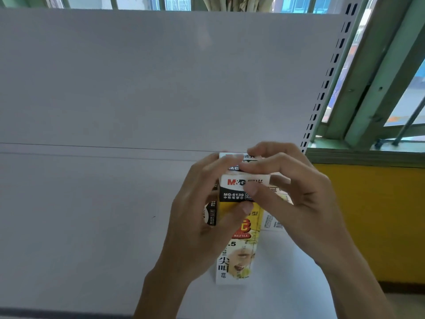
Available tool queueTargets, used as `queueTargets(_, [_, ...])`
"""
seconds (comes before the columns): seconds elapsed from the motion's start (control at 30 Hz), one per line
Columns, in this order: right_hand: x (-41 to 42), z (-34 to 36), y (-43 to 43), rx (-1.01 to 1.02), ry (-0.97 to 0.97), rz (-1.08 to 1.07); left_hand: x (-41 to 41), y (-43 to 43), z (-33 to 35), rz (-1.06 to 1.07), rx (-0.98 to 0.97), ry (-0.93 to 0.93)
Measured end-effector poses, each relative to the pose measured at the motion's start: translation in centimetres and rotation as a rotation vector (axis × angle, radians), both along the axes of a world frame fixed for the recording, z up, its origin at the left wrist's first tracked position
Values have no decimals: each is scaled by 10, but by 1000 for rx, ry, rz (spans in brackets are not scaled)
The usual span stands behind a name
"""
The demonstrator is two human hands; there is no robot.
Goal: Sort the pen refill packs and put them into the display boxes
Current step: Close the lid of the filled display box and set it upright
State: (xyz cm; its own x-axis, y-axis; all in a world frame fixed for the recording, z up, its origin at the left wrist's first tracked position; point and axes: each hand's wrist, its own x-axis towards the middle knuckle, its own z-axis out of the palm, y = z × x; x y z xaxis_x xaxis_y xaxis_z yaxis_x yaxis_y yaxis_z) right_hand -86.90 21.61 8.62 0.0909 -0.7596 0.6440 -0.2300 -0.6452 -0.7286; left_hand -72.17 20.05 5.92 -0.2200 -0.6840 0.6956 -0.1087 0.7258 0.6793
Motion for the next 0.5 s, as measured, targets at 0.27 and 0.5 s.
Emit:
queueTargets(0.27, [-7, -58, 22, 284, 279, -209, 0, 0, -4, 316, 258, 516])
queueTargets(0.5, [-49, -66, 32, 304, 519, -383, 4, 19, -24, 705, 420, -72])
